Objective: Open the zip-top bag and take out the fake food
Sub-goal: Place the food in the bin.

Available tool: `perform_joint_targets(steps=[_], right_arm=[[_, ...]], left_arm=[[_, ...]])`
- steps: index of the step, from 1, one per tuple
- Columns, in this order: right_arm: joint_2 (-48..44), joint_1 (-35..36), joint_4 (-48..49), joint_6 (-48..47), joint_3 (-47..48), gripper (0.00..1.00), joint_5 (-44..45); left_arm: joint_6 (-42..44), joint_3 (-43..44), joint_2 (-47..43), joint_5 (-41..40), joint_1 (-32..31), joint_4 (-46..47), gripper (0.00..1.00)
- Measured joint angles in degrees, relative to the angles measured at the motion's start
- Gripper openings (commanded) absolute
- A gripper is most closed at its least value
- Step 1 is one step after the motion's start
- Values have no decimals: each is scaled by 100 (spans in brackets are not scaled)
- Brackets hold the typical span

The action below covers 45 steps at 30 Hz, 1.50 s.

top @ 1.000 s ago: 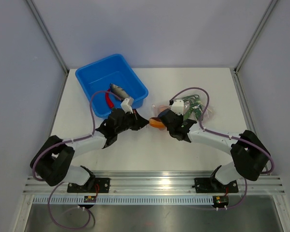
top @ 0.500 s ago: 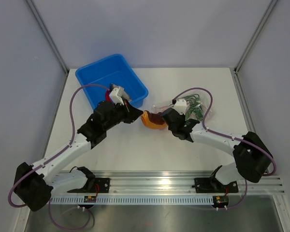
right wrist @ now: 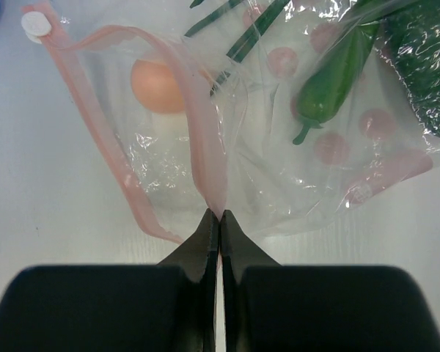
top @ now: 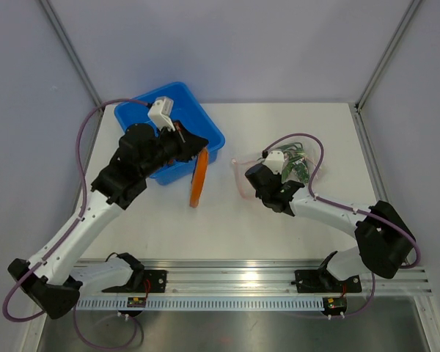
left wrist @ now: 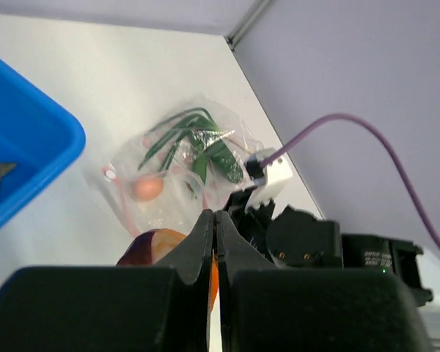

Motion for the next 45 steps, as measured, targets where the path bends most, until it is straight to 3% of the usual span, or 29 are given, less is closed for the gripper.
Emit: perform_joint_targets(steps=[5, 15, 29, 42, 45], right_arm=[[-7, -4, 20, 2, 0, 0, -37], [-7, -15, 72, 2, -11, 0, -72], [-9, -17, 94, 2, -52, 0, -181], [-26, -20, 125, 0, -94, 0, -195], [-42, -20, 125, 0, -94, 0, -203]], left_arm=[[83, 1191, 509, -7, 470, -496, 0], [-297, 2444, 1285, 614, 1906, -885, 0], [-896, 2605, 2282, 1357, 3517, 33, 0], [-997, 2177, 3084, 1641, 3816, 837, 0], [-1040, 1818, 3298, 1751, 3818, 1126, 8]])
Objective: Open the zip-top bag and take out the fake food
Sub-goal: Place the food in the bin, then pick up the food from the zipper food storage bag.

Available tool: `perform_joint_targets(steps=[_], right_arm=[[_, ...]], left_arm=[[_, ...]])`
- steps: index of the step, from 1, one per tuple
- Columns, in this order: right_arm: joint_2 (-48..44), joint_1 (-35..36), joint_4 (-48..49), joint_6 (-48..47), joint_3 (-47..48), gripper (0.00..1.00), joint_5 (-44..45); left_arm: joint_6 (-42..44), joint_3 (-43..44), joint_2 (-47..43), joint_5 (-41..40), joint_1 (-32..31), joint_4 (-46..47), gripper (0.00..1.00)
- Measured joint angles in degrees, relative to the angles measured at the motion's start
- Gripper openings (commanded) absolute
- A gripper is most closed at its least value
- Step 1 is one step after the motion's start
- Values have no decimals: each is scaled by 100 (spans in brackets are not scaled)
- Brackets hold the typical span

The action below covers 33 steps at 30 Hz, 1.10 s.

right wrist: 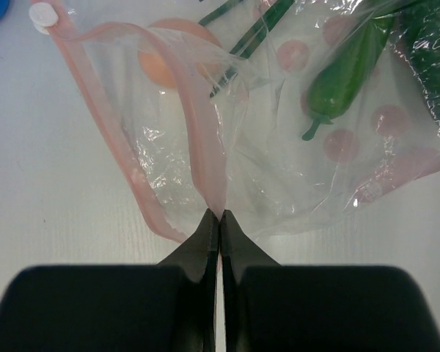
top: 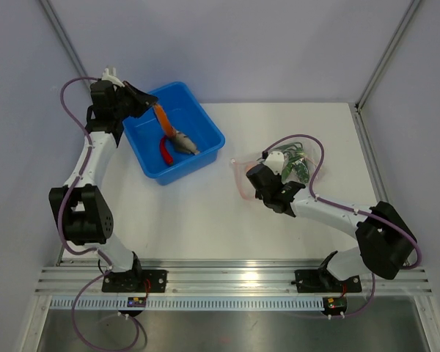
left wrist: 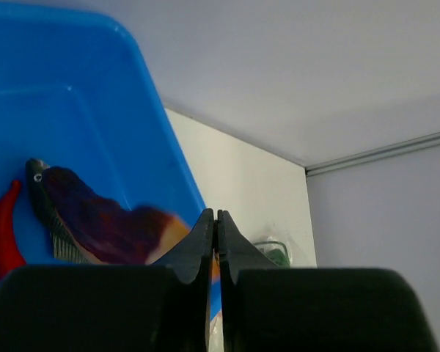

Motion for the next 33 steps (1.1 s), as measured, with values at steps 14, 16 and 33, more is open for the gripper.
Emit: perform_joint_targets(steps=[14, 16, 33], right_arm=[[-61, 0, 7, 0, -24, 0, -120], [-74, 0, 7, 0, -31, 0, -125], [-155, -2, 87, -9, -59, 0, -146]], left_arm=[[74, -1285, -24, 205, 22, 529, 61], [87, -1296, -149, 192, 22, 520, 63], [-146, -3110, -2498, -350, -1139, 861, 63]])
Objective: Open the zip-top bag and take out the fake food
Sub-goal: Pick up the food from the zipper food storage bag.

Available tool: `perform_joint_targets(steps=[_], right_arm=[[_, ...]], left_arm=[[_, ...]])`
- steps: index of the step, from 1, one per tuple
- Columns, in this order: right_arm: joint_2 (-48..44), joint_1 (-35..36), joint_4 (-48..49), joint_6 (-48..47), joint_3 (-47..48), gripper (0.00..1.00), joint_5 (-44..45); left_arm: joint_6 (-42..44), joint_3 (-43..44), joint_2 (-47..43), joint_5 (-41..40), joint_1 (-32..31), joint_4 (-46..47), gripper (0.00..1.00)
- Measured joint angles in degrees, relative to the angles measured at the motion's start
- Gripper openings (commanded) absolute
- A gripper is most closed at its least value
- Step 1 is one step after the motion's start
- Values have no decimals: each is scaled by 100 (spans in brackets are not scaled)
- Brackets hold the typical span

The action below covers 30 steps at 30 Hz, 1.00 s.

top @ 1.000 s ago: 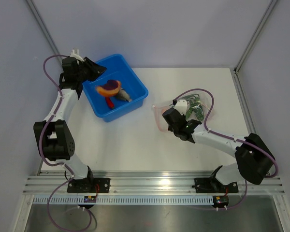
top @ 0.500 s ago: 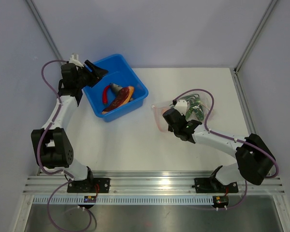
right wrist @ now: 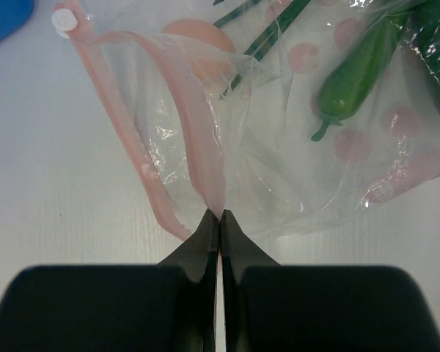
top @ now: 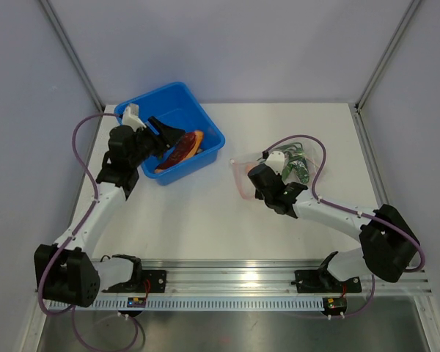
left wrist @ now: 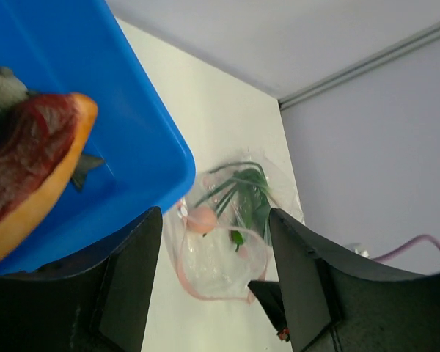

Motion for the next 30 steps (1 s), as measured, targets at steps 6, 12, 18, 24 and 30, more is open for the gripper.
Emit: perform_joint_targets(steps=[6, 12, 18, 24, 30], right_arm=[[-42, 0, 13, -7, -4, 0, -90], [-46, 0, 17, -7, -4, 0, -90], [-63, 0, 20, -7, -26, 0, -92], [-101, -2, 37, -4, -35, 6, -179], [-396, -2, 70, -20, -144, 39, -271]], left_arm=[[216, -885, -520, -984, -1464, 214, 62], [483, -1534, -518, -1919, -2459, 778, 62], [737, -2149, 107, -2824, -3289, 1718, 60], [1088, -2124, 1158, -3294, -3993, 2267, 60], [1244, -1764, 1582, -3620, -4240, 2570, 62]])
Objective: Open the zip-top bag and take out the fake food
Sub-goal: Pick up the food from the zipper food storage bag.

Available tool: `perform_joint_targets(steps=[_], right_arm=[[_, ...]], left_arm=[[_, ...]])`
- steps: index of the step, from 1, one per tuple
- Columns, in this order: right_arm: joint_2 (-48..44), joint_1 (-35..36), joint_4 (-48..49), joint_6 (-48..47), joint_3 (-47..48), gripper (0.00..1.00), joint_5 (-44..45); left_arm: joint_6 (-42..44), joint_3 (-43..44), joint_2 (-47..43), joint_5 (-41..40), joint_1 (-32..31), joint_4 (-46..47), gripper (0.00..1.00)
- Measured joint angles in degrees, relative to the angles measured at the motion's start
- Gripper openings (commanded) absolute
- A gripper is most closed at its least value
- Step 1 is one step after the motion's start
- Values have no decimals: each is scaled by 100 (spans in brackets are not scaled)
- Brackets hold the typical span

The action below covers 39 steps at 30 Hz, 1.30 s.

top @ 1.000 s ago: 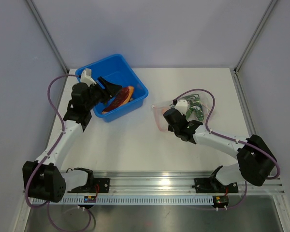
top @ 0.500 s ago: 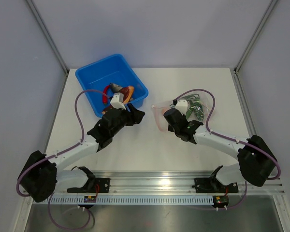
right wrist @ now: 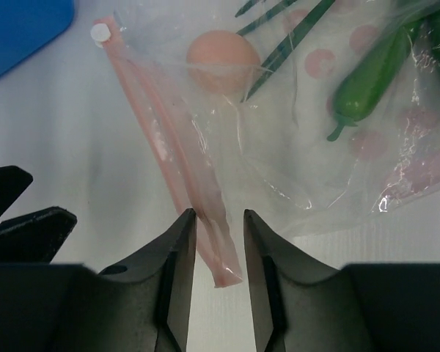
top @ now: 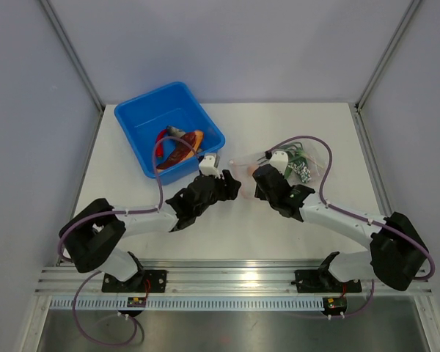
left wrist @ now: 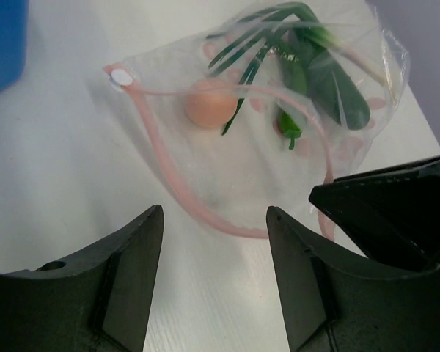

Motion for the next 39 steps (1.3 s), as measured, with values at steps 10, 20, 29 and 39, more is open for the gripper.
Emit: perform_joint_targets(steps=[10, 20, 29, 39], right_arm=[[-313, -2, 129, -79, -96, 48, -9], [96, -2, 254, -424, -94, 57, -168], [422, 7, 385, -769, 17, 58, -164], [525, 420, 400, -1102, 267, 66, 271]], left_arm=[[-313, 529, 942, -15, 4, 297, 61], [-929, -284, 728, -184, 7, 951, 61], [-1130, -573, 280, -409, 33, 999, 61], [-1239, -841, 105, -422, 127, 1001, 62]])
